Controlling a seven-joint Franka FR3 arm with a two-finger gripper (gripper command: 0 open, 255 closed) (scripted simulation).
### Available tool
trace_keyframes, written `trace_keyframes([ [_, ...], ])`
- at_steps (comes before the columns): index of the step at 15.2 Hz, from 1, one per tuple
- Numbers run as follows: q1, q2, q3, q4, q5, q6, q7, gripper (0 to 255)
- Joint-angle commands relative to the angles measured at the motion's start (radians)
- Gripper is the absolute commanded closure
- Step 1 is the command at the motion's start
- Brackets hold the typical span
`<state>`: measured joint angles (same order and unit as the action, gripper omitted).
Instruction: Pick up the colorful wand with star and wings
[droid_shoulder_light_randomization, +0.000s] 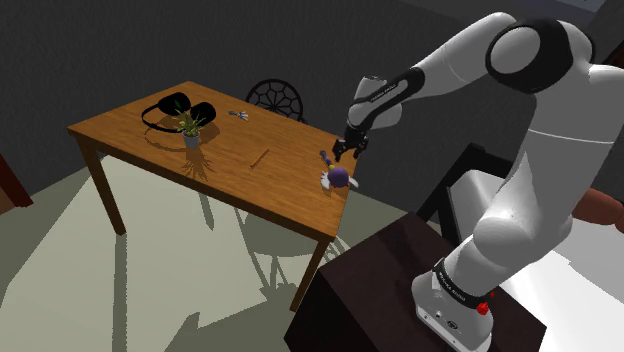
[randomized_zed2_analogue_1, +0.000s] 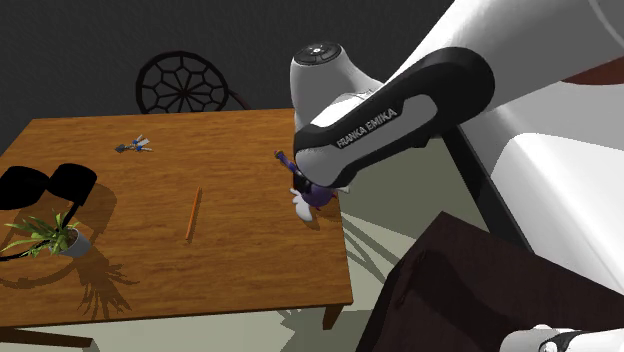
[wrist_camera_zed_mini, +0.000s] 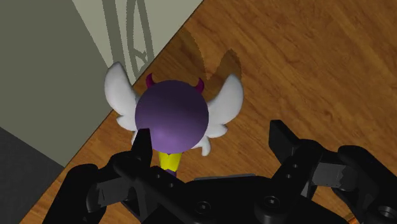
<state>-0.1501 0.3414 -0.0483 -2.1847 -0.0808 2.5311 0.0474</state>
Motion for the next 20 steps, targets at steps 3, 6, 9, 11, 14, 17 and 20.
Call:
trace_keyframes([
  [3,-0.014,0.151,-0.011,0.129,-0.002,0.047,-0.004,0],
  [6,-0.026,0.262,-0.016,0.238,-0.001,0.066,-0.009,0],
  [9,-0.039,0.373,-0.021,0.361,0.002,0.073,-0.013,0],
  [11,-0.049,0.450,-0.023,0.452,0.005,0.070,-0.017,0],
  [14,-0.054,0.501,-0.024,0.507,0.006,0.073,-0.017,0],
  [17,-0.055,0.536,-0.024,0.523,0.007,0.092,-0.015,0],
  [20,-0.055,0.580,-0.023,0.545,0.007,0.113,-0.013,0],
])
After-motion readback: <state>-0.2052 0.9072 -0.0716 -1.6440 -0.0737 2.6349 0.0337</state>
